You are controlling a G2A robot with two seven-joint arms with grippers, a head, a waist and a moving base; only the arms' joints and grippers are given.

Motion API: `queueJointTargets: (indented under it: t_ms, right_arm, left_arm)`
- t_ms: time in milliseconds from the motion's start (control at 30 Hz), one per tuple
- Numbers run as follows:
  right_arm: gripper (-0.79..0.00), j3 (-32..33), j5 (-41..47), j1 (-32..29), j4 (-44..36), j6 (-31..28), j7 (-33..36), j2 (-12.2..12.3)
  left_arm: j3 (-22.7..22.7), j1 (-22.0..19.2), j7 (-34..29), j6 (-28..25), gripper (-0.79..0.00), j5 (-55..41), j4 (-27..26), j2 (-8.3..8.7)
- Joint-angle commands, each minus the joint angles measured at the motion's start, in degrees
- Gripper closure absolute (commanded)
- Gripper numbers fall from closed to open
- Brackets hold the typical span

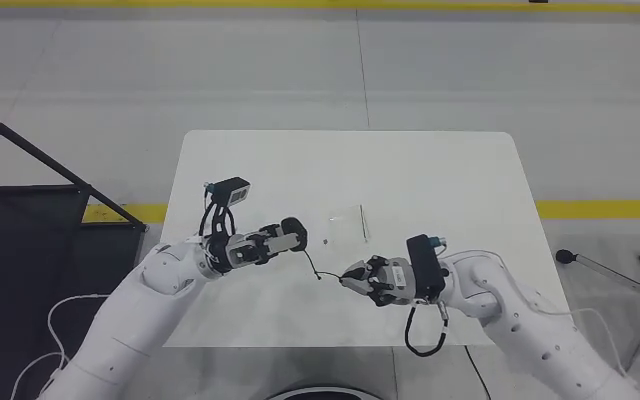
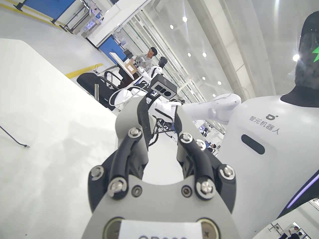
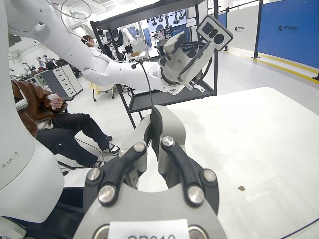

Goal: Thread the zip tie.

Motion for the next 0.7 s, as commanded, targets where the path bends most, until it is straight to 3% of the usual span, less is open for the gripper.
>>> queueJointTargets:
  t_ms: [0,267,333,667]
  right_arm:
    - [0.0,-0.4,0.01,0.35,0.16,0.0,-0.14,0.02]
    - [0.0,-1.74,-0.24,1.4,0.66,0.0,-0.9,0.15]
    - [0.0,-2.0,-0.33,1.6,0.78,0.0,-1.16,0.18]
    - [0.0,-2.97,-0.53,2.29,1.26,0.0,-2.53,0.35]
  left_arm:
    - [0.49,-0.32,0.19,-0.18,-0.259,-0.07,0.15,0.15]
    - [1.99,-1.23,0.99,-0.98,-0.228,-0.61,0.71,0.79]
    - [2.3,-1.43,1.22,-1.21,0.0,-0.64,0.74,0.95]
    - [3.77,-2.18,2.27,-2.26,0.0,-0.82,1.13,1.8]
